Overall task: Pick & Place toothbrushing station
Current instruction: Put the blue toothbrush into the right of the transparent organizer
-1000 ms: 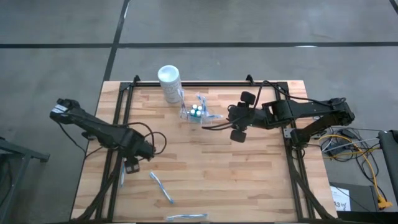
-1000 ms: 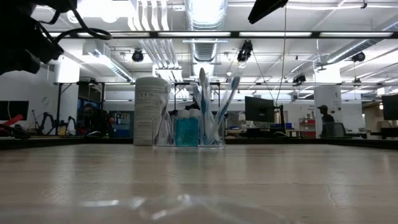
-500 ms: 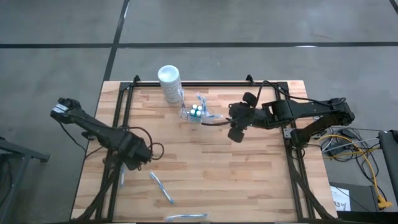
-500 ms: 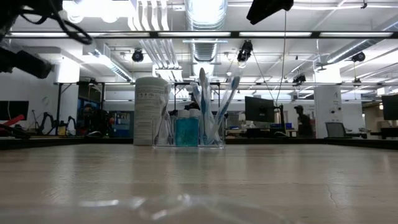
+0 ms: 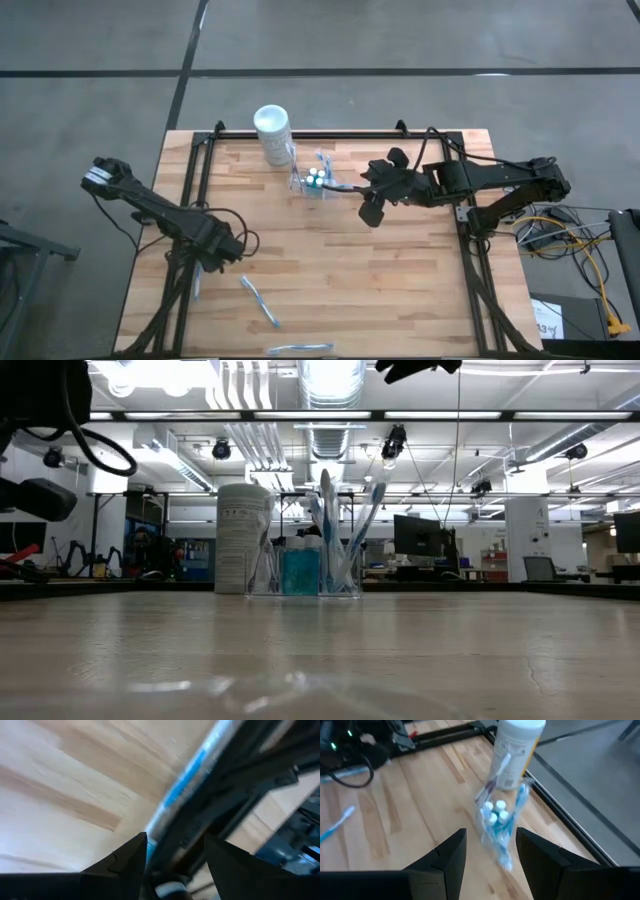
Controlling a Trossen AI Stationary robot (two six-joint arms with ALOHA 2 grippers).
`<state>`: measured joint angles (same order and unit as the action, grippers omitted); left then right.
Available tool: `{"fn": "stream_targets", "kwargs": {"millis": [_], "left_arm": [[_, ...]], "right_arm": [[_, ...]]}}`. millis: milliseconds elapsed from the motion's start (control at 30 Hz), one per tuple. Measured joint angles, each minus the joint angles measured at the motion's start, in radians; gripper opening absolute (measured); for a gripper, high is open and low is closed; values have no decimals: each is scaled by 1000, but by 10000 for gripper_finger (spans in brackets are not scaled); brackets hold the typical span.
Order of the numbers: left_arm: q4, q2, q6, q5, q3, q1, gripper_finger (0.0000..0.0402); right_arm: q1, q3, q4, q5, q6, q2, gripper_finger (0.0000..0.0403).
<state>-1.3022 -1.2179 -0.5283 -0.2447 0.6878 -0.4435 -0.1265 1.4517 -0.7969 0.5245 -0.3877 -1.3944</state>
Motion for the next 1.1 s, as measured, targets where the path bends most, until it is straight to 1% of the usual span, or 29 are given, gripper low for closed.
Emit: {"fn": "stream_targets", "kwargs": {"millis": [67, 400, 533, 733, 800, 900, 1100], "left_arm": [[39, 0, -14, 13, 2, 0, 202], [103, -3, -16, 40, -34, 1, 202], [100, -3, -12, 44, -32, 1, 202], [97, -3, 59, 14, 12, 1, 202], [92, -3, 76, 7, 23, 1, 202], [84, -3, 86, 0, 31, 1, 202], [87, -5, 93, 0, 31, 10, 202]], "right_arm": [[0, 0, 22, 0, 1, 0, 169], [0, 0, 30, 0, 1, 0, 169], [0, 0, 30, 0, 6, 0, 169], [0, 0, 22, 0, 8, 0, 169], [0, 0, 22, 0, 34, 0, 169], [0, -1, 22, 0, 73, 0, 169], [0, -1, 21, 0, 81, 0, 169]]}}
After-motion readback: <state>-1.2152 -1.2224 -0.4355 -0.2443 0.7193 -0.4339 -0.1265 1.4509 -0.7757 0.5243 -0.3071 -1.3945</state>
